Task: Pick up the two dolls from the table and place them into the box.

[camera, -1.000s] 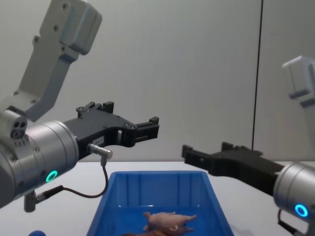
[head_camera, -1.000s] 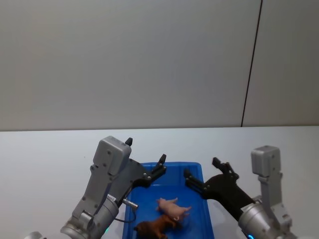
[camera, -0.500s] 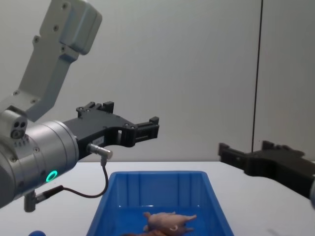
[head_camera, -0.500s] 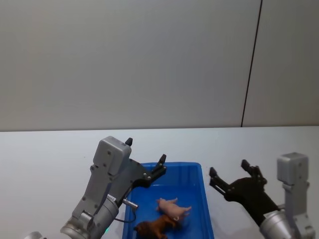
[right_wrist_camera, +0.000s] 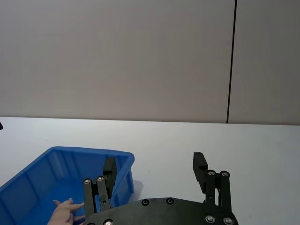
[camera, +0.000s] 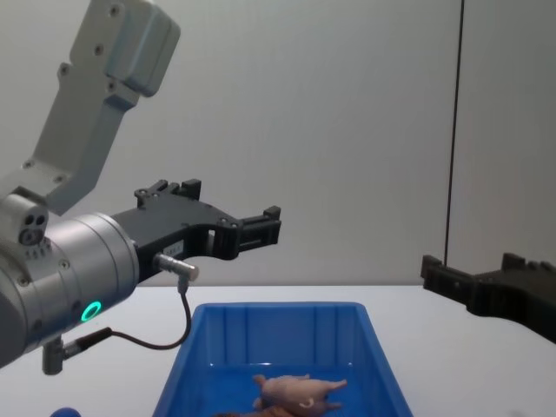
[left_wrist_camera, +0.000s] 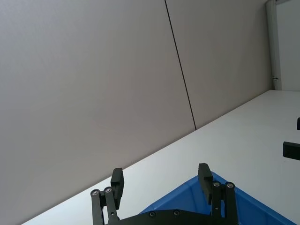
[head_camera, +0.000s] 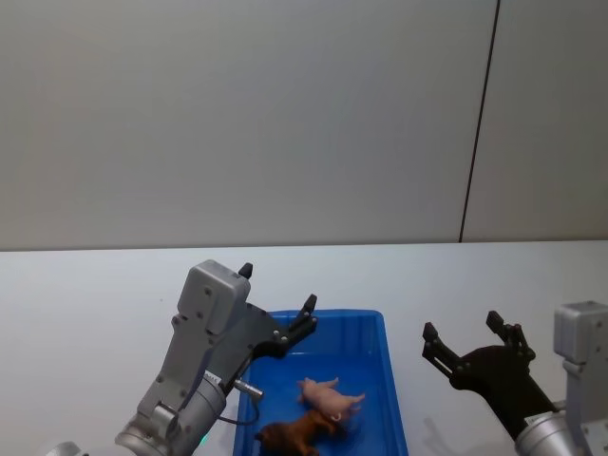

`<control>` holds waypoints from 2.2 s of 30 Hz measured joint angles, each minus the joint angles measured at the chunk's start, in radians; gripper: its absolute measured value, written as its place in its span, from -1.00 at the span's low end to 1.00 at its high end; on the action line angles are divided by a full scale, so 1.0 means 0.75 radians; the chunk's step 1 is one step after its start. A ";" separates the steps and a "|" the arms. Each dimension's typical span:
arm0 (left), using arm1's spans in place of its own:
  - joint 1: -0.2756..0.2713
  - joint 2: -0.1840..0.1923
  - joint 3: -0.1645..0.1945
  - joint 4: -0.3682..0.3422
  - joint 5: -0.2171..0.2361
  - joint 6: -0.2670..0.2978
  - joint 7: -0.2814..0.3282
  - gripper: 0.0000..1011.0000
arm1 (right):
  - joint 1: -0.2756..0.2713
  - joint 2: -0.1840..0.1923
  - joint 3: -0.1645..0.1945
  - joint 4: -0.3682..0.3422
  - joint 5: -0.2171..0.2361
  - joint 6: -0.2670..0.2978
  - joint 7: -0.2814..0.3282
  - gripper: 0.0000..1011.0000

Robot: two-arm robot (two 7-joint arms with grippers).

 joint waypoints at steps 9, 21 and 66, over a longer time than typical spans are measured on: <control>0.000 0.000 0.000 0.000 0.000 0.000 0.000 0.98 | -0.015 0.008 0.004 -0.016 0.003 -0.002 -0.021 0.98; 0.000 0.000 -0.002 0.001 -0.001 0.001 -0.002 0.98 | -0.024 0.012 0.006 -0.025 0.005 -0.003 -0.031 0.98; 0.147 0.202 -0.158 -0.080 -0.262 0.300 0.035 0.98 | -0.029 0.015 0.007 -0.030 0.005 -0.003 -0.039 0.98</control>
